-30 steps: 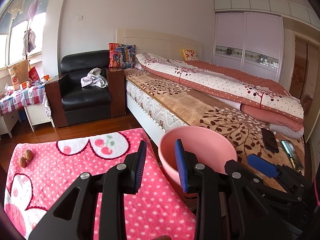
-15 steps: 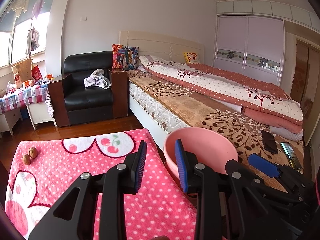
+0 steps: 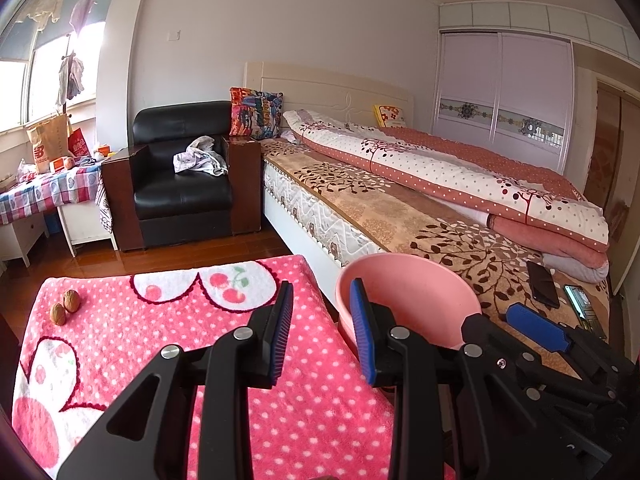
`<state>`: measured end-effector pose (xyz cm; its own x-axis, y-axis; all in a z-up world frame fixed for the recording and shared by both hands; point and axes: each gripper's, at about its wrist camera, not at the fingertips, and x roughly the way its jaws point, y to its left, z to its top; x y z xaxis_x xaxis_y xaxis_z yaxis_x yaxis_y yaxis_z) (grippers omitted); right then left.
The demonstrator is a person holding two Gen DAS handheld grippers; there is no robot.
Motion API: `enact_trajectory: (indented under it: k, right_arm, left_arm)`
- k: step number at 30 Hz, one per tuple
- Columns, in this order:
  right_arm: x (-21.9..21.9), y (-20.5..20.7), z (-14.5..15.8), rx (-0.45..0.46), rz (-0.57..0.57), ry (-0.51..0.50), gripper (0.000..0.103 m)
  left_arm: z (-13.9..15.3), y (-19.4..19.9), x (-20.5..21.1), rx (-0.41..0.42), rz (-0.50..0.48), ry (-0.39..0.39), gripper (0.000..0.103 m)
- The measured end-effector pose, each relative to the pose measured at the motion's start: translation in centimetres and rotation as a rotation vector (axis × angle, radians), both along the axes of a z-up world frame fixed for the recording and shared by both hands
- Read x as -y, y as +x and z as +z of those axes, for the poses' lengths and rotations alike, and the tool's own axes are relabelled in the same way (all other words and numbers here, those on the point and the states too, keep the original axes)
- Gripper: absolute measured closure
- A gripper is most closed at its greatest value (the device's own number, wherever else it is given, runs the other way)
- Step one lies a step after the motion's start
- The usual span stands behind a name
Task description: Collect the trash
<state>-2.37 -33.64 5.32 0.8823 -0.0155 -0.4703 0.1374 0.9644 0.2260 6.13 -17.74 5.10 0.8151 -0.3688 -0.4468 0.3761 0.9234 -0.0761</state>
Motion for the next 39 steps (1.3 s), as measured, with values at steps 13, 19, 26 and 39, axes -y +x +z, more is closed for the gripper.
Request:
enact_trajectory:
  k: [13,19,26,39]
  right_arm:
    - [-0.19,0.06,-0.01,-0.006,0.004,0.003,0.046]
    - [-0.24,0.06,0.01,-0.006,0.004,0.001,0.046]
    - [-0.44,0.13,-0.06,-0.008,0.006,0.003,0.046]
    - [-0.75,0.21,-0.13,-0.009,0.008,0.004,0.046]
  left_arm:
    - [-0.03,0.06,-0.12,-0.007,0.003,0.000,0.073]
    - [-0.08,0.12,-0.05,-0.010,0.002,0.003,0.073]
    - [-0.19,0.21,-0.04,-0.015,0.001,0.004,0.073]
    - [-0.51,0.32,-0.06,-0.021,0.002,0.005,0.073]
